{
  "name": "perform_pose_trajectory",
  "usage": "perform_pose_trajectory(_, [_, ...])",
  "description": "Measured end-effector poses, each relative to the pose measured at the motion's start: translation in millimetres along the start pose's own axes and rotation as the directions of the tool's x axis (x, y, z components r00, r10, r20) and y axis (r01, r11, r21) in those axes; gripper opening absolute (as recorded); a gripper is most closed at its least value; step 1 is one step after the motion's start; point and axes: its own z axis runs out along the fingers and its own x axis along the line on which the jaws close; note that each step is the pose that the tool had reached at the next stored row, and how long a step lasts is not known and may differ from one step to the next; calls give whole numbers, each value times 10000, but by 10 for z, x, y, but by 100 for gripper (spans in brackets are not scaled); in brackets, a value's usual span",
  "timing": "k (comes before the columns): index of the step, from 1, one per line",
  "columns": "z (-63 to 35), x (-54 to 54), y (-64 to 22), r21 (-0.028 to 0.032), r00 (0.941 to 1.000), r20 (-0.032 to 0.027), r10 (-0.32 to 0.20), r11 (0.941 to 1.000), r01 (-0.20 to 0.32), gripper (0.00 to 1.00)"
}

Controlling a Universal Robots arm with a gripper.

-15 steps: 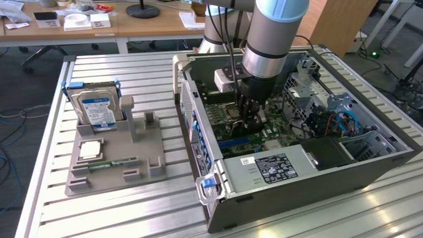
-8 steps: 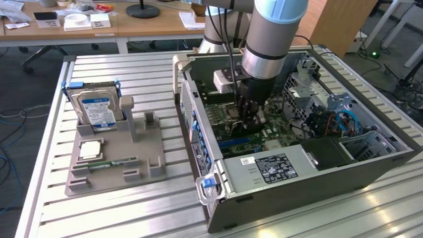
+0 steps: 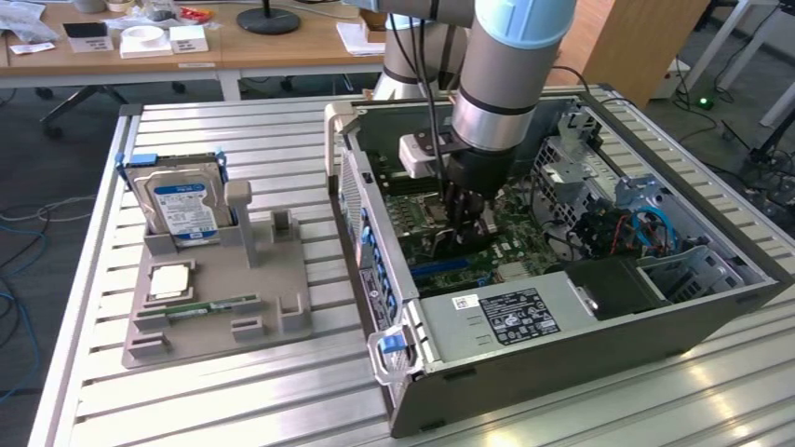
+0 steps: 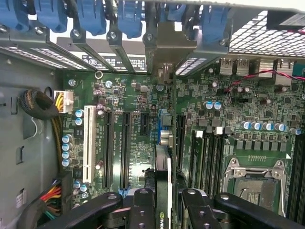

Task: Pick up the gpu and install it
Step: 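Insert the gpu into the slot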

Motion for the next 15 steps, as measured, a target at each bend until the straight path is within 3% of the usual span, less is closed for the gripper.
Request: perform_pose_trajectory(15, [33, 0, 22, 9, 10000, 1, -1, 10000, 1, 26])
